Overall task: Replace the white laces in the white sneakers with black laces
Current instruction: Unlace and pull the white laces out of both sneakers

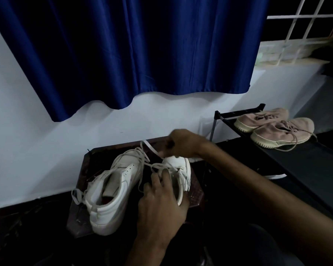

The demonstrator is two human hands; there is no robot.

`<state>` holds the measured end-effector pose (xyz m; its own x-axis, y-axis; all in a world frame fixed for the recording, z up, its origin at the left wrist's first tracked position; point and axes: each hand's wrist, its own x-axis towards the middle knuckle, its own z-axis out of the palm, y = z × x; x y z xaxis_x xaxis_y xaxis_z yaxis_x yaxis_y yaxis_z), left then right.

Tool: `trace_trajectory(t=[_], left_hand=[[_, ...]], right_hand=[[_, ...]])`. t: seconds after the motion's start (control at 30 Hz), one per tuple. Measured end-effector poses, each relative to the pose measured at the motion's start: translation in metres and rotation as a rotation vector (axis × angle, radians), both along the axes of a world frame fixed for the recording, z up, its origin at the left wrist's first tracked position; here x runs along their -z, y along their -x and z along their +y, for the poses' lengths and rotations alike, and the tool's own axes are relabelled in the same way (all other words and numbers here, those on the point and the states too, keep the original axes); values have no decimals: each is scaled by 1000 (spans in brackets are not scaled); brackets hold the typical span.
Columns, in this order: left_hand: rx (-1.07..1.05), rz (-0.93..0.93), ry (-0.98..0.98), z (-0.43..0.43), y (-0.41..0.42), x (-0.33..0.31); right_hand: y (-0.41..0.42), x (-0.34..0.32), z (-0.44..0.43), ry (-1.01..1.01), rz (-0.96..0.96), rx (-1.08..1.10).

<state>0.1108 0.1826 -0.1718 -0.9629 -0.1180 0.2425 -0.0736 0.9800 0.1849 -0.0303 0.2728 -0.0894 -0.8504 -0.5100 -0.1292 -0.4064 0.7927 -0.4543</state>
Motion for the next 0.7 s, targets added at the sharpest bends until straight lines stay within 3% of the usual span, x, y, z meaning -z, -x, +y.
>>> trace_trajectory(t=[0.13, 0.23, 0.3, 0.37, 0.47, 0.53, 0.63, 0.7], left_hand=[[9, 35, 1, -1, 0, -1], [5, 29, -4, -2, 0, 1], [4, 19, -6, -1, -1, 0], [4, 13, -4, 0, -1, 0], [-7, -5, 15, 0, -1, 3], [-17, -21, 14, 1, 0, 3], [-30, -17, 5, 1, 3, 2], [-31, 7, -12, 1, 3, 4]], right_hand=[[-8, 16, 11, -201, -20, -64], [-11, 24, 1, -254, 142, -19], [-4, 18, -1, -100, 216, 63], [8, 7, -1, 194, 228, 179], [15, 0, -5, 618, 125, 277], [12, 8, -7, 723, 77, 295], [12, 18, -4, 457, 122, 185], [10, 18, -1, 253, 20, 108]])
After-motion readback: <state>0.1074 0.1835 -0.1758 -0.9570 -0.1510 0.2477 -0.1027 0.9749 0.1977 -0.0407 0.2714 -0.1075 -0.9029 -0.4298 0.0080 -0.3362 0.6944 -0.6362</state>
